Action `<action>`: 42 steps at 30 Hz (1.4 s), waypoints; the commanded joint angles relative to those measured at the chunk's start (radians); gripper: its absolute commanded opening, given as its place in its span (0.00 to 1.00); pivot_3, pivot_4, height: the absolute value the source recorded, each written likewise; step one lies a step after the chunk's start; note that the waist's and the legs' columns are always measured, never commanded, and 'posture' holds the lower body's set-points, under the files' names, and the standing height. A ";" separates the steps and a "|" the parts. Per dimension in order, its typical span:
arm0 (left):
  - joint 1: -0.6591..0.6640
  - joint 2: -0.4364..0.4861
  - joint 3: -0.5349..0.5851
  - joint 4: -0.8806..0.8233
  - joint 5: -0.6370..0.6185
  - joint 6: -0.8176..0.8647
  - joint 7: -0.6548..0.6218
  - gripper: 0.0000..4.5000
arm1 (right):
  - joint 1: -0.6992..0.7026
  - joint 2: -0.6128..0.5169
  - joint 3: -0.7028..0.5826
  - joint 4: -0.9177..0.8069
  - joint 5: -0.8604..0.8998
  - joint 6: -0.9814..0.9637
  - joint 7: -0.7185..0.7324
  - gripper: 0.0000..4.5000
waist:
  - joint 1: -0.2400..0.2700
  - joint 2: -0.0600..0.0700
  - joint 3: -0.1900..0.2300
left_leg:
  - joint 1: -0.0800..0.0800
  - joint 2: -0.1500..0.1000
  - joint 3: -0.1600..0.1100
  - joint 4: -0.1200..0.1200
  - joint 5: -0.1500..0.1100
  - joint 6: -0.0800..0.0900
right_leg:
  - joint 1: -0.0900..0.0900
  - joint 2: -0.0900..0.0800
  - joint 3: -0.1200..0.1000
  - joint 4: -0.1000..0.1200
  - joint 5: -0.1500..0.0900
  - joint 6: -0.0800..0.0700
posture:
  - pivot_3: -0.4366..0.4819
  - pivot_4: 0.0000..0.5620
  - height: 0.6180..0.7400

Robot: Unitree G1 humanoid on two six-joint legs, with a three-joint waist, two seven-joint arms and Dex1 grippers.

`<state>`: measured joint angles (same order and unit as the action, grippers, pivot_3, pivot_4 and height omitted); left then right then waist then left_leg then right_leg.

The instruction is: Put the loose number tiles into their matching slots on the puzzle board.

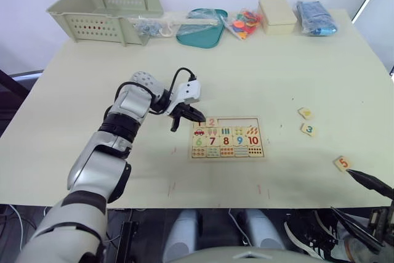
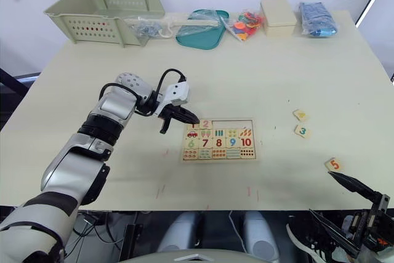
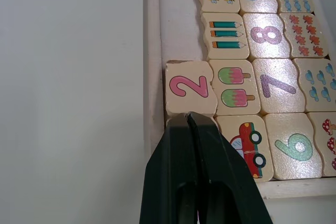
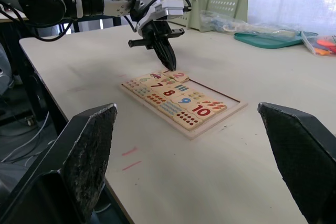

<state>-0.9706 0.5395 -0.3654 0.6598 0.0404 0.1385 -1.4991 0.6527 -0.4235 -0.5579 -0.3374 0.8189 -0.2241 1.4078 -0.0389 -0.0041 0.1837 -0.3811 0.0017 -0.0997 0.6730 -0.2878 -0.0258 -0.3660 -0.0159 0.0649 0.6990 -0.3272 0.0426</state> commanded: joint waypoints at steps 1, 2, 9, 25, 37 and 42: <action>-0.024 -0.001 0.009 0.000 0.002 -0.016 -0.010 0.01 | 0.018 0.004 -0.008 -0.028 0.008 -0.016 -0.001 1.00 | 0.000 0.000 0.000 | 0.000 0.000 0.000 0.000 0.000 0.000 | 0.000 0.000 0.000 0.000 0.000 0.000 | 0.48 0.27 1.00; -0.024 -0.001 0.009 0.001 0.003 -0.017 -0.010 0.01 | 0.019 0.004 -0.009 -0.028 0.008 -0.016 -0.001 1.00 | 0.000 0.000 0.000 | 0.000 0.000 0.000 0.000 0.000 0.000 | 0.000 0.000 0.000 0.000 0.000 0.000 | 0.48 0.27 1.00; -0.019 -0.009 0.008 -0.001 0.008 -0.020 -0.012 0.01 | 0.023 0.004 -0.009 -0.029 0.009 -0.016 -0.002 1.00 | 0.000 0.000 0.000 | 0.000 0.000 0.000 0.000 0.000 0.000 | 0.000 0.000 0.000 0.000 0.000 0.000 | 0.48 0.27 1.00; 0.070 0.051 0.186 -0.195 -0.172 0.168 0.006 0.01 | 0.025 0.002 0.002 -0.061 0.019 0.014 -0.039 1.00 | -0.005 0.000 0.000 | 0.000 0.001 0.000 0.000 0.000 0.000 | 0.000 0.000 0.000 0.000 0.000 0.000 | 0.48 0.27 1.00; 0.522 0.170 0.501 -0.889 -0.437 0.645 0.320 0.01 | -0.040 -0.078 -0.010 -0.045 0.033 0.136 -0.137 1.00 | 0.006 0.001 -0.001 | 0.001 0.004 -0.006 0.000 0.000 0.000 | 0.000 -0.002 0.000 0.000 0.000 0.000 | 0.48 0.27 1.00; 0.752 0.077 0.669 -1.060 -0.506 0.608 0.483 0.01 | -0.087 -0.139 -0.040 0.003 0.091 0.196 -0.093 1.00 | 0.004 0.001 -0.001 | 0.003 0.004 -0.004 0.000 0.000 0.000 | 0.003 -0.003 0.002 0.000 0.000 0.000 | 0.48 0.27 1.00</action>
<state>-0.2442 0.6210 0.2395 -0.3278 -0.4347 0.7685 -1.0642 0.5699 -0.5480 -0.5670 -0.3382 0.8814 -0.0417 1.2964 -0.0345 -0.0032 0.1827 -0.3784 0.0058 -0.1038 0.6729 -0.2878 -0.0258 -0.3630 -0.0193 0.0667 0.6981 -0.3270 0.0425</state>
